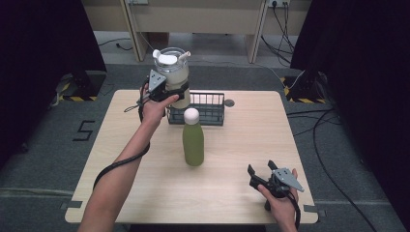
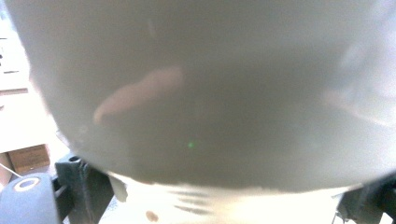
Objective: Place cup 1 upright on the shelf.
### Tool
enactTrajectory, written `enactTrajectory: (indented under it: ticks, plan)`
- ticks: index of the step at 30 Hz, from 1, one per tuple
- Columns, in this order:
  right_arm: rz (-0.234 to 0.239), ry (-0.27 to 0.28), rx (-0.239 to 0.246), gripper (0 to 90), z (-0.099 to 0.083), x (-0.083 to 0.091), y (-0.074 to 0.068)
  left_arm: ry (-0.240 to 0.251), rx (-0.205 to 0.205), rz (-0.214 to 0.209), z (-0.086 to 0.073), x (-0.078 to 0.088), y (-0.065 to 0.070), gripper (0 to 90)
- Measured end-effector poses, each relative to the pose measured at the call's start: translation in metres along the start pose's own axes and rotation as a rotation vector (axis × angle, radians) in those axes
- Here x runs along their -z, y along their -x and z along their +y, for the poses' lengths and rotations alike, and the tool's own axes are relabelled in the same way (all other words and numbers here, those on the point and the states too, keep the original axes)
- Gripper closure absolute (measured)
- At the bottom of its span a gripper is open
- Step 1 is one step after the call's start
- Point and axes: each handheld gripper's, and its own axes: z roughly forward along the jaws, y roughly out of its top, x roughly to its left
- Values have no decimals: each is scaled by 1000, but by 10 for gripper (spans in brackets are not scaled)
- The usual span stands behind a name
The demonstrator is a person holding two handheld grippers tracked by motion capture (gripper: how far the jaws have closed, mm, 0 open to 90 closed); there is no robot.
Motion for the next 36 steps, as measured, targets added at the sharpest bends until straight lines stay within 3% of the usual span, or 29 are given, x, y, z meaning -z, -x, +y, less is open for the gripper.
enactTrajectory:
  ticks: [7,16,36]
  plan:
    - [0,1,1,167,0,0,0,-17,-16,10,-3,-12,0,99]
    - [-1,0,2,169,0,0,0,-32,-8,19,-7,-23,-3,99]
    - [5,-5,7,173,-1,-1,0,-60,-8,35,-17,-34,-6,99]
